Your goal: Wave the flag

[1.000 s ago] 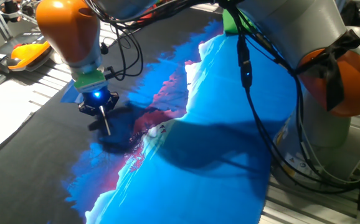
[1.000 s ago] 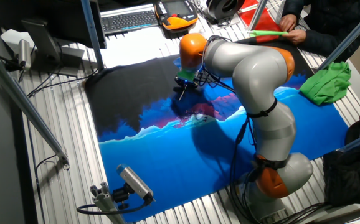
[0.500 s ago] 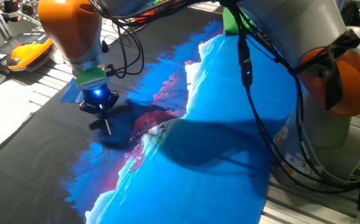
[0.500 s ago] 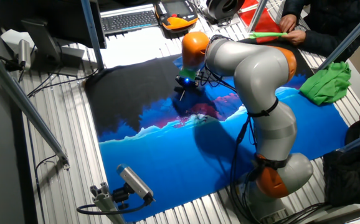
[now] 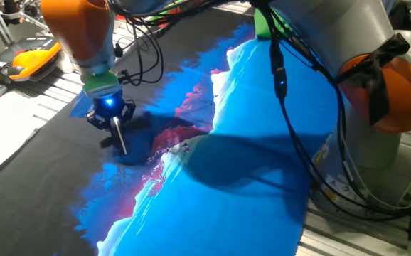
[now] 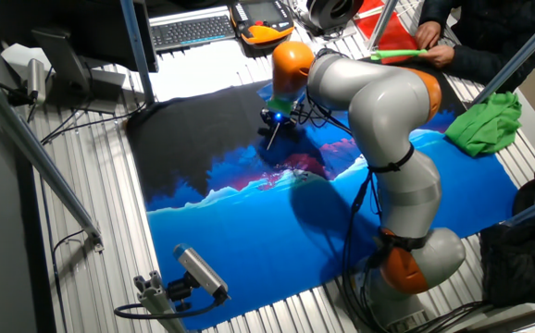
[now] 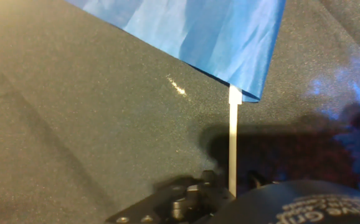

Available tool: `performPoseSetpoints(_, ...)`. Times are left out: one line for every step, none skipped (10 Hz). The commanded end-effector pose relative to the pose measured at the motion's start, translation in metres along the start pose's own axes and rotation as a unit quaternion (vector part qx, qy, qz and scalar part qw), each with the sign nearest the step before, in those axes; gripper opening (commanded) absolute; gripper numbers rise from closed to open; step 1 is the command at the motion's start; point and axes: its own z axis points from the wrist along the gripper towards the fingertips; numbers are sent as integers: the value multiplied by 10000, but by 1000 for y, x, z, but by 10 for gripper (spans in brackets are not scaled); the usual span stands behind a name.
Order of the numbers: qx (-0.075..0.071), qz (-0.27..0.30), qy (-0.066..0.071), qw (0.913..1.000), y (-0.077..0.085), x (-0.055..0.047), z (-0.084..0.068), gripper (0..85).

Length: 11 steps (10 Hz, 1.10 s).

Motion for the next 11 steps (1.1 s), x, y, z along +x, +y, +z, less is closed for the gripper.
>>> performPoseSetpoints(-25, -24, 25, 10000, 0, 0, 1, 340)
performPoseSetpoints(-63, -44, 85, 9999, 0, 1, 1, 340)
performPoseSetpoints(-94, -43, 110, 9999, 0, 2, 2, 340)
performPoseSetpoints(-79, -44, 100, 9999, 0, 3, 3, 340)
performPoseSetpoints(-79, -44, 100, 9999, -1, 2, 4, 340)
performPoseSetpoints(-79, -44, 88, 9999, -1, 2, 4, 340)
performPoseSetpoints(-79, -52, 70, 9999, -1, 3, 6, 340)
performPoseSetpoints(-71, -62, 35, 9999, -2, 4, 9, 340)
performPoseSetpoints(-64, -85, 24, 9999, -2, 4, 10, 340)
performPoseSetpoints(-71, -93, 28, 9999, -2, 4, 9, 340)
performPoseSetpoints(-64, -116, 17, 9999, -2, 4, 9, 170)
